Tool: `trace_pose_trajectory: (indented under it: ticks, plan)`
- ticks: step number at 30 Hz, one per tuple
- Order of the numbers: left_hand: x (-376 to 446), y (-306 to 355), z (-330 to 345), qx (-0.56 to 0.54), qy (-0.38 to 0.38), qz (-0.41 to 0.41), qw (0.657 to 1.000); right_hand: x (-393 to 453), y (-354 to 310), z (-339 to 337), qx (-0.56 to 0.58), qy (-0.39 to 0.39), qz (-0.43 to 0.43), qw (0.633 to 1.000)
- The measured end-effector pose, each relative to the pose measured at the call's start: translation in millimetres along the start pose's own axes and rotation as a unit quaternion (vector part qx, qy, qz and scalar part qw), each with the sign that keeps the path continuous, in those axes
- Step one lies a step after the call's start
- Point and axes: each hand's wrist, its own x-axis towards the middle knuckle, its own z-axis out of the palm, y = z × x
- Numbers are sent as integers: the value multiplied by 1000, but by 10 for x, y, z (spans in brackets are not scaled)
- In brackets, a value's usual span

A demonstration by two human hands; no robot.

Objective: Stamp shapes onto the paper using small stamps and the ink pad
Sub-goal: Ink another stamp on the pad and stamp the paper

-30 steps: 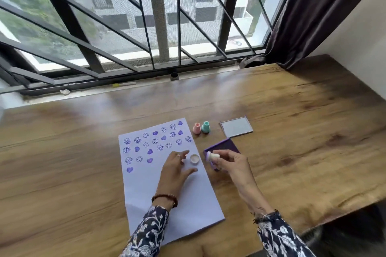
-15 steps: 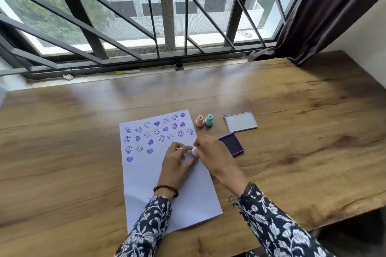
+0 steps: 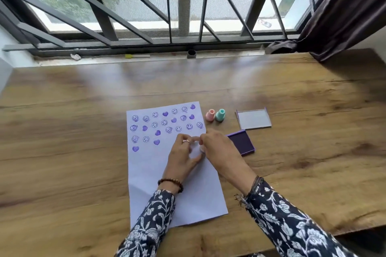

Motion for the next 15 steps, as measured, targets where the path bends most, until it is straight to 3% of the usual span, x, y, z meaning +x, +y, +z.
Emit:
trace_pose_trajectory:
  ticks: [6,10,12,15]
  plan:
    - [4,10,9,-6,-4,2,1000,28,27,-9,29,4,-27,999]
    - [50,55,-4,1,-18,7,1000,-12,176,-35,201,18,47,978]
    - [123,86,-13,7,-36,15,999,-14,319,-104,268,56,94,957]
    - [294,112,35,114,-9,49,992,91,600,-281,273,152,152,938]
